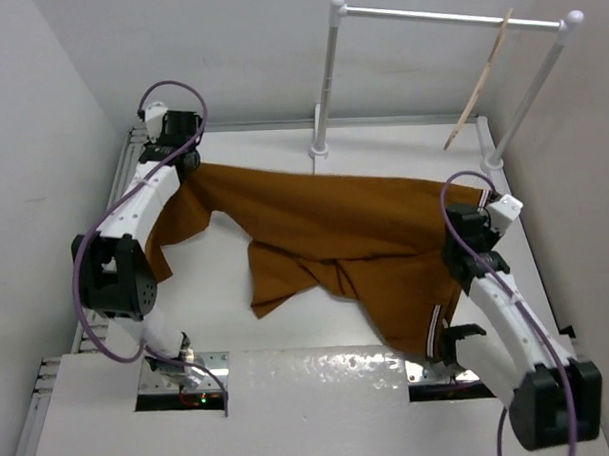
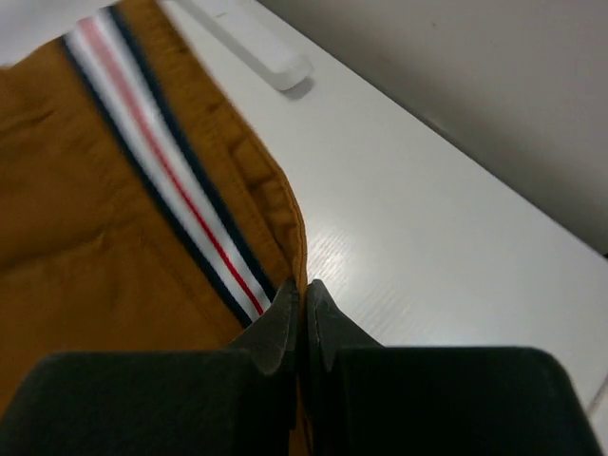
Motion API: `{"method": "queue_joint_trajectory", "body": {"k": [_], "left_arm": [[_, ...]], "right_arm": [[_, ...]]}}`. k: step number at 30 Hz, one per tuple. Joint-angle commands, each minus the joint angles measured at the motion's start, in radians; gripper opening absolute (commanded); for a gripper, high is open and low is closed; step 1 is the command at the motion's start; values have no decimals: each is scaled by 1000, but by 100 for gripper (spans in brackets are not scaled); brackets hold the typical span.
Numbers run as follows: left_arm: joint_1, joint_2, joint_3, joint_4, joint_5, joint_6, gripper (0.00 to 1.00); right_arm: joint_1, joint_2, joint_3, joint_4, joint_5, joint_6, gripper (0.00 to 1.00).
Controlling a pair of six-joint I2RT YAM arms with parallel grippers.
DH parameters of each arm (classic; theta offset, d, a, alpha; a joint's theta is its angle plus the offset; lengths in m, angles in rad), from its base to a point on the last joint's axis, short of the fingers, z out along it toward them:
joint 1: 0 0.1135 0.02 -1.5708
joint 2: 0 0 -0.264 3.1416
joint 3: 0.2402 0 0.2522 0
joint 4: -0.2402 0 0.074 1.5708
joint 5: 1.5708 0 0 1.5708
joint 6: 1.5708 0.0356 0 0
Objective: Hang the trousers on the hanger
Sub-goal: Flatten out the trousers at the center of the board.
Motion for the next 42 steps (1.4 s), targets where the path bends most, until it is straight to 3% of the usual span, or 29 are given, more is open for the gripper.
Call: {"method": "queue_joint_trajectory", "body": {"k": [1,5,8,10,11,12,16,18,19,21,22,24,25,26,28,29,31,32,34,35,38,42], "left_arm": [[-1,94,85,75,-42,51,0],[-65,245,211,46,-108,65,0],[-128,291,225,126,-125,122,1],[-145,318,237,160,-103,159,15],[-153,354,266,174,-94,183,31],[-153,380,294,165,-80,192,40],[-144,475,432,52,-63,164,58],[-142,440,412,33,-62,127,59],[-142,411,385,44,-56,119,59],[-144,282,272,56,-16,88,54],[-147,180,160,72,28,85,48],[-157,84,39,53,59,44,32],[-173,0,-82,47,78,16,14],[-173,-34,-83,21,85,-17,3],[-174,-136,-83,-17,113,-18,0],[-171,-170,-285,-22,83,-107,0],[-135,-268,-402,-29,111,-190,0],[-100,-292,-434,-37,149,-230,5],[24,-362,-582,24,340,-328,14],[58,-396,-673,70,369,-385,16],[71,-405,-726,53,328,-475,20],[77,-441,-734,-16,256,-547,37]], "right_arm": [[-180,108,3,170,19,115,0],[-235,303,76,249,16,164,0],[-241,482,161,272,42,151,0],[-246,525,214,290,57,131,0],[-249,541,233,336,66,97,0],[-255,567,241,357,71,82,0],[-292,630,302,405,68,40,2],[-315,653,349,373,44,52,26],[-319,668,368,361,-8,51,69],[-321,651,417,248,-45,97,91],[-321,584,400,246,-129,112,95],[-318,474,286,300,-244,120,91],[-316,349,232,319,-357,138,76],[-316,290,136,372,-413,146,62],[-315,192,75,365,-513,169,22],[-309,123,37,359,-621,179,0],[-300,75,18,353,-719,157,0],[-284,46,20,321,-777,141,0],[-273,36,32,293,-814,86,0],[-273,41,53,260,-879,75,0],[-264,32,63,250,-978,69,1],[-232,28,64,249,-987,51,1]]}}
